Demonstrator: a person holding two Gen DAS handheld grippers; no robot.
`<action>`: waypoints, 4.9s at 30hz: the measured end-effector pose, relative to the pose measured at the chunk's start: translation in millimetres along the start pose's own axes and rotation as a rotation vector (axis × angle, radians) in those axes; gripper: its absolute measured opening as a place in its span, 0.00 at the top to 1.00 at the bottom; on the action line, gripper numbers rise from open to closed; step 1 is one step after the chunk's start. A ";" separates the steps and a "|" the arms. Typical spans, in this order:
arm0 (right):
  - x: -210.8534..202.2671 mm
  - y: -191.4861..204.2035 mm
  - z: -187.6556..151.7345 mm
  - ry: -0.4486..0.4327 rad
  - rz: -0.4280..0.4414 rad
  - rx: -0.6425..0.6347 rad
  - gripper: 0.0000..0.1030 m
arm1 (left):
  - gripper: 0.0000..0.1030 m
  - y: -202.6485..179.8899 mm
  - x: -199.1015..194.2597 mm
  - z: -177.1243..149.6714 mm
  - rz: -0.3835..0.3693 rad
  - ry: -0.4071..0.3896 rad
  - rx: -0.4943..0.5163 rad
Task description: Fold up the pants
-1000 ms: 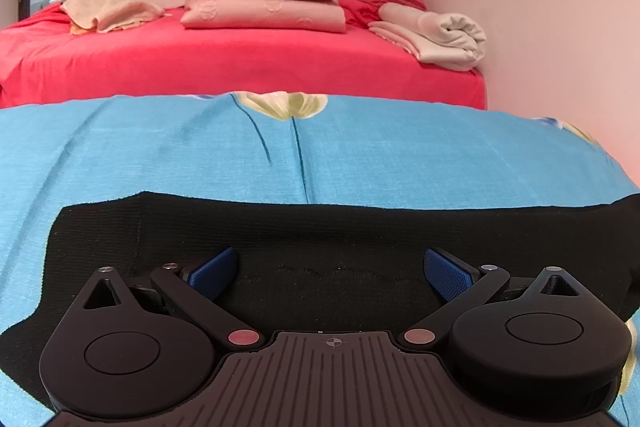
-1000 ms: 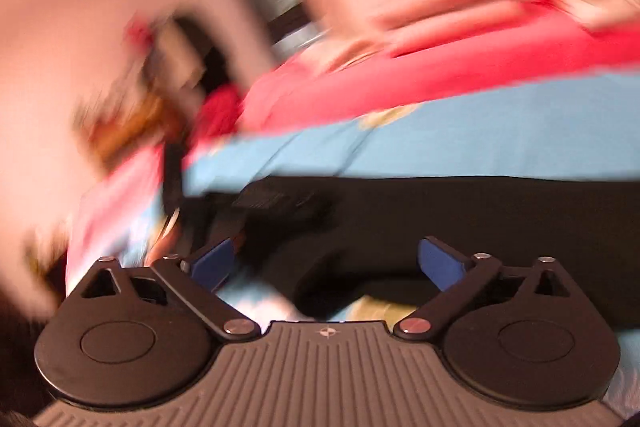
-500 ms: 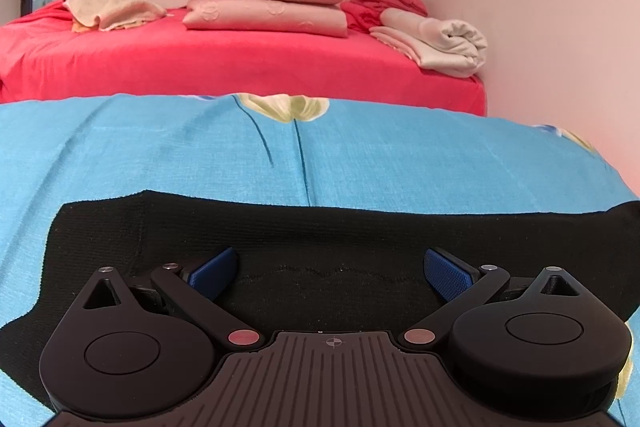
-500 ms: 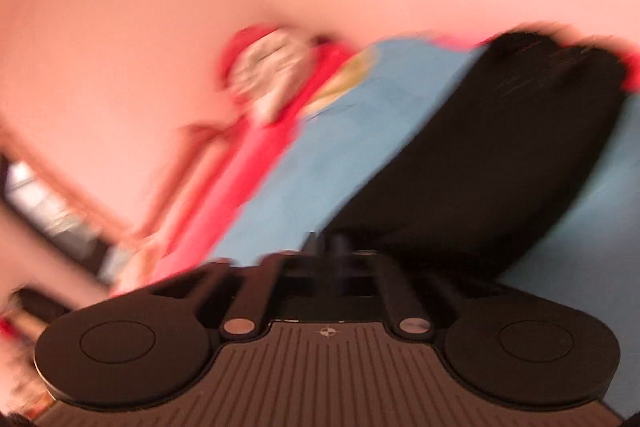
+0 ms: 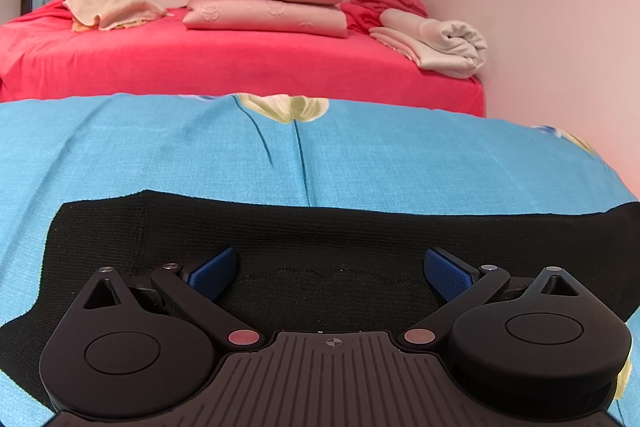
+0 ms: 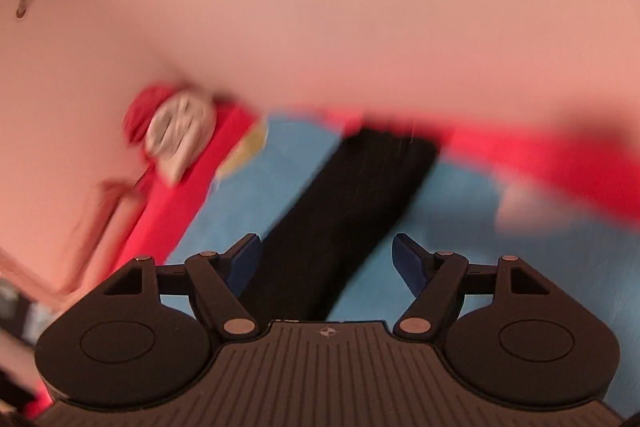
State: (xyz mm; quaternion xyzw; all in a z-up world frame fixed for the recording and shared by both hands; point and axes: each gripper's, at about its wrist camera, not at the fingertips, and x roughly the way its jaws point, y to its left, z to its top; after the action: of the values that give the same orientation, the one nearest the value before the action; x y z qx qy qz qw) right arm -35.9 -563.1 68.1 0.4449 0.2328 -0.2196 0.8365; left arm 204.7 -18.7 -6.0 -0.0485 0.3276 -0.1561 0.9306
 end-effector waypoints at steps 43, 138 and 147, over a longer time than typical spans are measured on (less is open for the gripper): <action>60.7 -3.7 7.1 -0.088 0.108 -0.009 0.33 | 0.00 -2.7 0.2 -0.7 0.012 -0.001 0.011; 34.8 142.9 -237.4 -0.360 -0.361 -1.544 0.16 | 0.00 -115.6 24.6 -3.2 0.141 -0.035 0.186; -40.4 158.9 -241.8 -0.218 -0.111 -1.604 0.09 | 0.00 -112.7 25.3 -2.5 0.128 -0.028 0.169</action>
State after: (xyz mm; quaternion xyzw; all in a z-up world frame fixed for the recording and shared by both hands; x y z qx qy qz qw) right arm -23.7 -271.3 73.8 -0.3264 0.2581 -0.0690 0.9067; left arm 192.7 -133.6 -1.3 0.0493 0.3028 -0.1226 0.9439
